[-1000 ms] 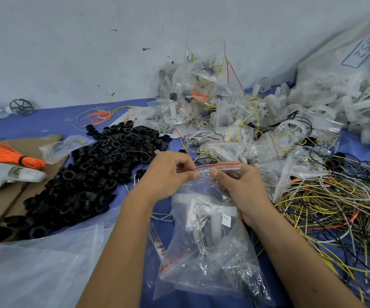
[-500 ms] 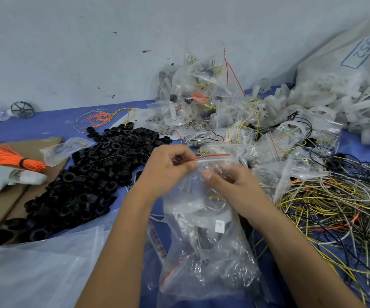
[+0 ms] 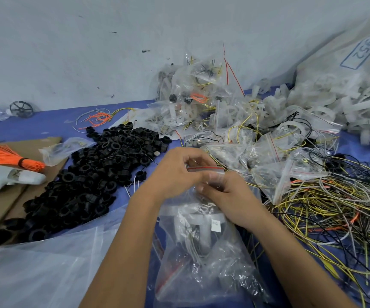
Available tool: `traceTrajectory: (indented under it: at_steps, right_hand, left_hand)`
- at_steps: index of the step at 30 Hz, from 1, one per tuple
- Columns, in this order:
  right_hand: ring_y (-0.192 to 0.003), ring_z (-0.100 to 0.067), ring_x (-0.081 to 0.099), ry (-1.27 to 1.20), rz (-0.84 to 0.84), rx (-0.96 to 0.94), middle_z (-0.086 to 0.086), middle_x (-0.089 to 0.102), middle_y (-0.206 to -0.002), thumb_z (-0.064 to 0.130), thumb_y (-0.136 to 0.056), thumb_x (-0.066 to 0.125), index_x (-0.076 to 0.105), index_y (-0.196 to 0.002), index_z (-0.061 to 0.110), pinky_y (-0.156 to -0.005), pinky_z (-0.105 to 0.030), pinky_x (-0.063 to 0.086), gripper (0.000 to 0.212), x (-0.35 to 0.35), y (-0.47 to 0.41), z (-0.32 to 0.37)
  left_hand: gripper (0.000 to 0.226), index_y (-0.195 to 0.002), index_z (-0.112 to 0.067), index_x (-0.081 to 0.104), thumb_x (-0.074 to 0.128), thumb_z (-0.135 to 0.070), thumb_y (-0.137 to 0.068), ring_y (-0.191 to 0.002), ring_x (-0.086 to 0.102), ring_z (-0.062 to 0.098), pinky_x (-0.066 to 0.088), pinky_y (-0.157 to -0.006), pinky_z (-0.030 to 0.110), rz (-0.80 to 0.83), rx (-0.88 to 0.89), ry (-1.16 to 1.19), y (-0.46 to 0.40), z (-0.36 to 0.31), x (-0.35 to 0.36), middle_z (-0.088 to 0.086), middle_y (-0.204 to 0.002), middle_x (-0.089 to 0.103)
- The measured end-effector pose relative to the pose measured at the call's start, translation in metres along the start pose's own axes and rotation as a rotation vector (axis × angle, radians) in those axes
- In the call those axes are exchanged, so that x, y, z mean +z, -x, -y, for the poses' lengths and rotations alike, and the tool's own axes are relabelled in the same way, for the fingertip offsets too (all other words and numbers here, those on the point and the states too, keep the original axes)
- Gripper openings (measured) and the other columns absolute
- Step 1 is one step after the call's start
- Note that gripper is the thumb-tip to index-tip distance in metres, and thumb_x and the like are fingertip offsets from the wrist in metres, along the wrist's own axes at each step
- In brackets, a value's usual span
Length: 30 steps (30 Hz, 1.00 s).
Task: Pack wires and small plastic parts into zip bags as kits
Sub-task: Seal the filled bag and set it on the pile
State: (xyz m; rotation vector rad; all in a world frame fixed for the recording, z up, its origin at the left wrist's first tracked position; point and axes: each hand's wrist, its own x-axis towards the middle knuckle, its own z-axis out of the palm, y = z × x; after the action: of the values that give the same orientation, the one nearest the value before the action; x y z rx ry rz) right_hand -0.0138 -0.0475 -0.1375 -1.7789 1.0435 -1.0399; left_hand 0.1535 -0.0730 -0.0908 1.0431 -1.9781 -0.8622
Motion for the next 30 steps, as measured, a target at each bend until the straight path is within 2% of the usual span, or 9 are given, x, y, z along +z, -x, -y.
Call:
traceTrajectory:
  at_steps: [3,8,11,13,15,18,22,26,30]
  right_hand:
    - [-0.066,-0.019,0.049,0.083,-0.001,0.006,-0.028,0.062,-0.074,0.014,-0.097,0.064,0.068,-0.081,-0.003,-0.067,-0.054,0.049,0.024,0.0,0.0,0.0]
    - [-0.051,0.001,0.039,0.042,0.054,-0.042,0.017,0.047,-0.052,0.034,-0.096,0.067,0.058,-0.064,0.021,-0.052,-0.022,0.033,0.036,-0.006,0.008,0.02]
    - [-0.079,-0.008,0.063,0.125,0.266,0.051,0.012,0.068,-0.087,0.062,-0.075,0.076,0.065,-0.105,0.024,-0.076,-0.036,0.053,0.05,-0.012,0.012,0.033]
    - [-0.11,0.002,0.063,0.154,0.401,0.13,0.021,0.066,-0.12,0.056,-0.065,0.087,0.048,-0.133,0.04,-0.097,-0.035,0.053,0.08,-0.013,0.017,0.034]
    - [-0.108,-0.002,0.067,0.149,0.426,0.159,0.019,0.067,-0.123,0.046,-0.064,0.092,0.043,-0.135,0.044,-0.095,-0.04,0.056,0.087,-0.007,0.022,0.035]
    - [-0.096,-0.015,0.073,0.067,0.269,0.144,0.006,0.075,-0.108,0.027,-0.072,0.09,0.059,-0.122,0.031,-0.088,-0.046,0.059,0.058,-0.003,0.02,0.034]
    - [-0.083,-0.012,0.074,-0.109,-0.086,0.23,0.006,0.077,-0.093,0.024,-0.072,0.091,0.067,-0.104,0.022,-0.073,-0.033,0.061,0.04,-0.004,0.009,0.033]
    - [-0.085,-0.026,0.077,-0.438,-0.318,0.324,-0.006,0.078,-0.097,0.03,-0.073,0.09,0.067,-0.111,0.017,-0.075,-0.048,0.064,0.047,-0.009,-0.029,0.036]
    - [-0.093,-0.035,0.074,-0.44,-0.428,0.272,-0.013,0.073,-0.11,0.022,-0.08,0.086,0.06,-0.12,0.008,-0.077,-0.059,0.06,0.05,-0.023,-0.11,0.051]
  left_hand:
    - [0.008,-0.079,0.001,0.072,0.079,0.004,-0.083,-0.071,0.058,0.013,0.049,-0.07,0.034,-0.042,0.026,0.019,-0.003,-0.004,0.009,0.002,-0.072,0.064]
    - [0.02,-0.071,-0.005,0.064,0.078,0.006,-0.082,-0.067,0.049,0.013,0.041,-0.066,0.03,-0.099,0.07,0.046,-0.005,-0.002,0.002,-0.001,-0.069,0.054]
    - [0.015,-0.071,-0.006,0.065,0.077,-0.009,-0.08,-0.067,0.05,0.016,0.041,-0.066,0.031,-0.217,0.055,0.05,-0.003,0.004,-0.006,0.004,-0.07,0.057]
    - [0.017,-0.072,-0.008,0.066,0.078,-0.01,-0.083,-0.068,0.051,0.017,0.042,-0.066,0.033,-0.321,0.033,0.015,-0.002,0.009,-0.009,0.004,-0.071,0.059]
    - [0.019,-0.071,-0.012,0.066,0.079,-0.009,-0.086,-0.065,0.048,0.014,0.04,-0.064,0.032,-0.363,0.012,0.007,-0.001,0.014,-0.011,-0.003,-0.069,0.058]
    - [0.017,-0.076,-0.016,0.069,0.075,-0.019,-0.092,-0.063,0.046,0.01,0.037,-0.061,0.026,-0.348,-0.063,-0.021,0.0,0.017,-0.019,-0.006,-0.068,0.06]
    - [0.029,-0.095,-0.023,0.065,0.054,-0.049,-0.101,-0.079,0.059,0.011,0.045,-0.073,0.02,-0.442,-0.3,-0.088,0.003,0.016,-0.034,-0.001,-0.094,0.071]
    - [0.067,-0.114,-0.021,0.061,0.03,-0.077,-0.095,-0.106,0.065,0.024,0.052,-0.091,0.045,-0.401,-0.647,0.003,-0.005,0.001,-0.046,0.002,-0.116,0.069]
    - [0.06,-0.106,-0.019,0.068,0.042,-0.072,-0.097,-0.075,0.077,0.03,0.059,-0.052,0.033,-0.428,-0.683,0.499,-0.039,-0.028,-0.052,0.011,-0.096,0.079]
